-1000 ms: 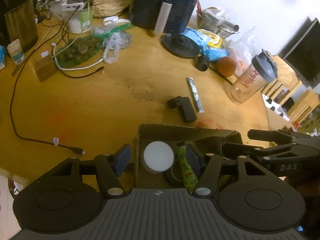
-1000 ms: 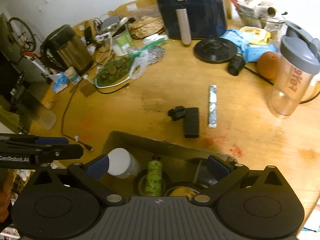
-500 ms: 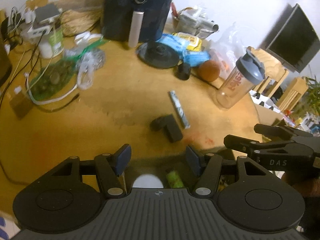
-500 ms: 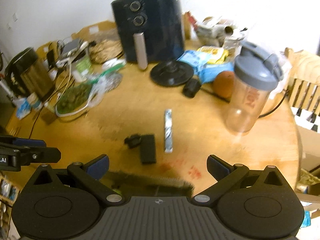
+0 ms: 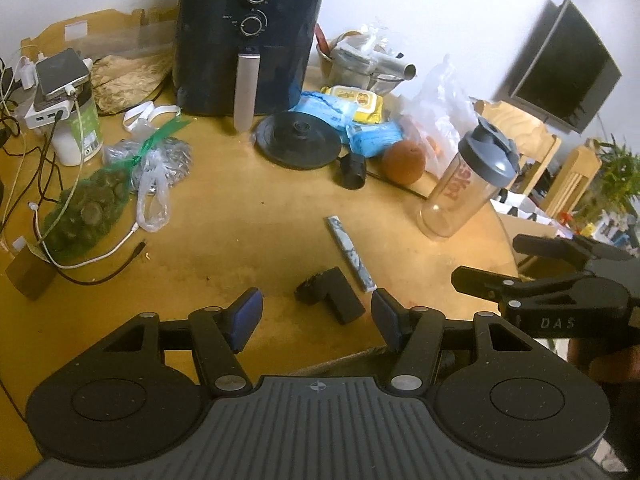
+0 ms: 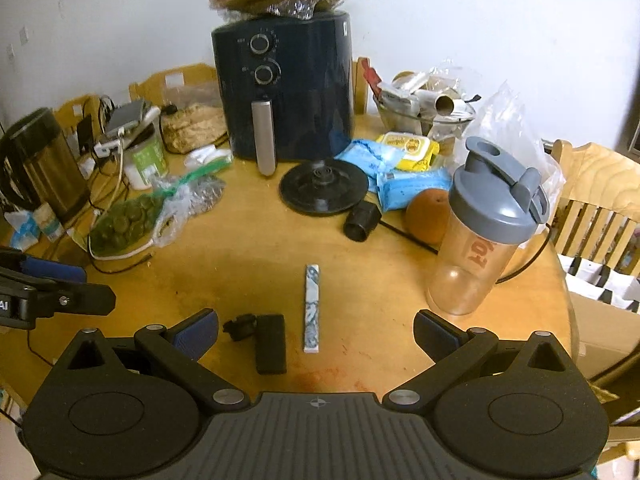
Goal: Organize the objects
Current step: 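Withdraw both grippers from the box back over the table, then move the left gripper toward the black block while the right gripper approaches the marbled stick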
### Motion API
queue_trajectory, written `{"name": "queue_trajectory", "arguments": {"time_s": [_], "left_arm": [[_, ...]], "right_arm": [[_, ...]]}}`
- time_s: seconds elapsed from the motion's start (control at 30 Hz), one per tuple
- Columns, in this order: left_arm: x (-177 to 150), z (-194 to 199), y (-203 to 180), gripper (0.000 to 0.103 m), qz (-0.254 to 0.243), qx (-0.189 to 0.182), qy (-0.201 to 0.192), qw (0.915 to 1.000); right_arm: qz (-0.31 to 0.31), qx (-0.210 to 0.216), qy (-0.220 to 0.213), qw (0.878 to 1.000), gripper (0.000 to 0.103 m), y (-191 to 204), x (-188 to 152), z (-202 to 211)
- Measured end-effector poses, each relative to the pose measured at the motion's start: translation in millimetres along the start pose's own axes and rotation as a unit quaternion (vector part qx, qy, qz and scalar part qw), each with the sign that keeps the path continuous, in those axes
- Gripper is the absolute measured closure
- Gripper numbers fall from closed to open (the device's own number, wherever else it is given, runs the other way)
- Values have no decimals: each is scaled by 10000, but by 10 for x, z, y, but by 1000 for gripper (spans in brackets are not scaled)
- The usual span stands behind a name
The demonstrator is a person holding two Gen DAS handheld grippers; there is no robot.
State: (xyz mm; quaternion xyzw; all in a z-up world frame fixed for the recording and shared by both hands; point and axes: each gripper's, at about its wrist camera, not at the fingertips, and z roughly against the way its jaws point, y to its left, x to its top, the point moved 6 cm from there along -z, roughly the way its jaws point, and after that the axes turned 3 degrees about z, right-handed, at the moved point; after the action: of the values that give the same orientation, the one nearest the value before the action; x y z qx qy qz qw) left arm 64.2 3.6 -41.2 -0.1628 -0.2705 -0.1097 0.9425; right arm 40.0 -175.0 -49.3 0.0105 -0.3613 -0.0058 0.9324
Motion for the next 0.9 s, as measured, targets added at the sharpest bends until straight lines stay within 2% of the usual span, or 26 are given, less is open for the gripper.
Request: {"name": "queue_trajectory", "arguments": {"time_s": [0.3, 0.5, 0.9], "left_arm": [[-68, -117, 54, 44, -10, 1, 183, 9998], [-50, -208, 38, 44, -141, 74, 260, 9995], [113, -479, 35, 44, -352, 183, 283, 9988]], "right_arm": [[-59, 189, 430, 9989, 0, 10, -127, -123], [-99, 253, 476, 9985, 0, -37, -103, -183], [86, 100, 623, 9980, 0, -242, -8, -345]]}}
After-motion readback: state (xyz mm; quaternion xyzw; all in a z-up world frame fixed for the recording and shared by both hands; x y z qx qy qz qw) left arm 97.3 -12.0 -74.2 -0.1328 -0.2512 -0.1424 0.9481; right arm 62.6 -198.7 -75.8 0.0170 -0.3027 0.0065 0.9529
